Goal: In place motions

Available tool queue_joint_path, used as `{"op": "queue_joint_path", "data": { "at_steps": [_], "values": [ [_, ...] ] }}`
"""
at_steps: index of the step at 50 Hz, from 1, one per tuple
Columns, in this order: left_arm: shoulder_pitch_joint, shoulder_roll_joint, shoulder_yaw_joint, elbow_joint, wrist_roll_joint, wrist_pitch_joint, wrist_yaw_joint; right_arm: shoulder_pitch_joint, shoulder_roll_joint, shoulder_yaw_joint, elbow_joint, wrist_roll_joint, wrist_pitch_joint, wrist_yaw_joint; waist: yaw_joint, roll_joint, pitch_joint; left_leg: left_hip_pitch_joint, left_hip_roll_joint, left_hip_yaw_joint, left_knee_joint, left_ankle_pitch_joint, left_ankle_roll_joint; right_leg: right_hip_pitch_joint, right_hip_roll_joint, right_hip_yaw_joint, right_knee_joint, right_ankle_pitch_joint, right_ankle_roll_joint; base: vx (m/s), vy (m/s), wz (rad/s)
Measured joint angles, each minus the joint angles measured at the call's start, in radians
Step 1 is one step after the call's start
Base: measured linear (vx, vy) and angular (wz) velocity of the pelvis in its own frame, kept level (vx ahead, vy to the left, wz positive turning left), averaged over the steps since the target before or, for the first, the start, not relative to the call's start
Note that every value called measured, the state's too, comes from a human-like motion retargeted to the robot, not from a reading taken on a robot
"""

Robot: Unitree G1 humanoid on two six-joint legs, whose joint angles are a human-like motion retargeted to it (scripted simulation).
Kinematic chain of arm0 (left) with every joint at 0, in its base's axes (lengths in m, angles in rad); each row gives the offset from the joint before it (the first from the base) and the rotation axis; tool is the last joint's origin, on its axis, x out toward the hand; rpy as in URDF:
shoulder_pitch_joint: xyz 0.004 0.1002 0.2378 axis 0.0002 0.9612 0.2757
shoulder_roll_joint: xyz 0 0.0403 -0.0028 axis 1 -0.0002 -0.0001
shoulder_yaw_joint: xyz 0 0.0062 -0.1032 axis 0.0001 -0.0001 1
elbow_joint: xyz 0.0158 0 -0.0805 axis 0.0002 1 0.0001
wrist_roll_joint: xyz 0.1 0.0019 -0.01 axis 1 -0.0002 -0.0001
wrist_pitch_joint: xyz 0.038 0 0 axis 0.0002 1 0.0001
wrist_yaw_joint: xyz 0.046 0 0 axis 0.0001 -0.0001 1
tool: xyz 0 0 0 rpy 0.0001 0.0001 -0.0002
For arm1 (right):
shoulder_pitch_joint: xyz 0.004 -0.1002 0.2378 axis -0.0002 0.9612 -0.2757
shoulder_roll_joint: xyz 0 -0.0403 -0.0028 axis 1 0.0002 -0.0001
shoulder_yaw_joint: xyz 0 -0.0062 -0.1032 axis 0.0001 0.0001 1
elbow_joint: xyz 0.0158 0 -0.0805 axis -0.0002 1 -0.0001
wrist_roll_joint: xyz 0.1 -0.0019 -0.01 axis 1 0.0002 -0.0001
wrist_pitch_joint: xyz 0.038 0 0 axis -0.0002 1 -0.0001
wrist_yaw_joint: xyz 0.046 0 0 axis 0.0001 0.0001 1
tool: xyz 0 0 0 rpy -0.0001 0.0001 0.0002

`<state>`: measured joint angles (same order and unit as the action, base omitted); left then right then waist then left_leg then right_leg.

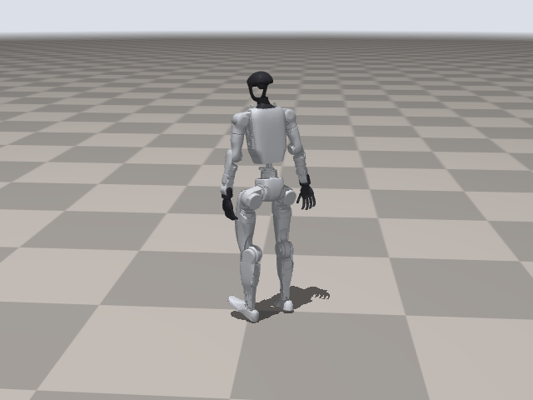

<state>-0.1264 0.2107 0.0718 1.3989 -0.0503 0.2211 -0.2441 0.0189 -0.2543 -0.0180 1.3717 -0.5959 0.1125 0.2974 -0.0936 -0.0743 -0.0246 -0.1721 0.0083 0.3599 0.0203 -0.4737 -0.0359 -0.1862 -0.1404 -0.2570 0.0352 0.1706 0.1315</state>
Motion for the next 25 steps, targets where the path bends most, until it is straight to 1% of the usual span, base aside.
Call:
{"op": "queue_joint_path", "data": {
  "at_steps": [7, 13, 25],
  "values": [
    [-0.001, -0.015, -0.014, -0.009, 0.010, -0.009, -0.007, 0.041, -0.025, -0.069, 0.026, 0.009, 0.007, -0.021, -0.014, -0.004, -0.009, 0.012, 0.000, 0.009, -0.001, -0.007, -0.002, 0.007, 0.001, 0.005, 0.001, -0.004, 0.002, 0.00, 0.00, 0.00],
    [0.019, -0.023, 0.003, 0.020, 0.013, -0.010, -0.001, 0.057, -0.021, -0.100, 0.037, 0.026, 0.012, -0.026, -0.020, -0.006, -0.018, 0.027, -0.004, 0.009, -0.002, -0.013, -0.002, 0.019, -0.001, 0.008, 0.002, -0.009, 0.004, 0.04, 0.04, -0.02],
    [0.089, -0.022, 0.063, 0.106, 0.018, -0.003, 0.011, 0.052, 0.010, -0.072, 0.028, -0.005, 0.009, -0.004, -0.017, -0.006, -0.044, 0.036, -0.011, -0.004, -0.001, -0.031, 0.004, 0.029, -0.004, 0.006, 0.010, -0.020, 0.006, 0.07, 0.07, 0.05]
  ]
}}
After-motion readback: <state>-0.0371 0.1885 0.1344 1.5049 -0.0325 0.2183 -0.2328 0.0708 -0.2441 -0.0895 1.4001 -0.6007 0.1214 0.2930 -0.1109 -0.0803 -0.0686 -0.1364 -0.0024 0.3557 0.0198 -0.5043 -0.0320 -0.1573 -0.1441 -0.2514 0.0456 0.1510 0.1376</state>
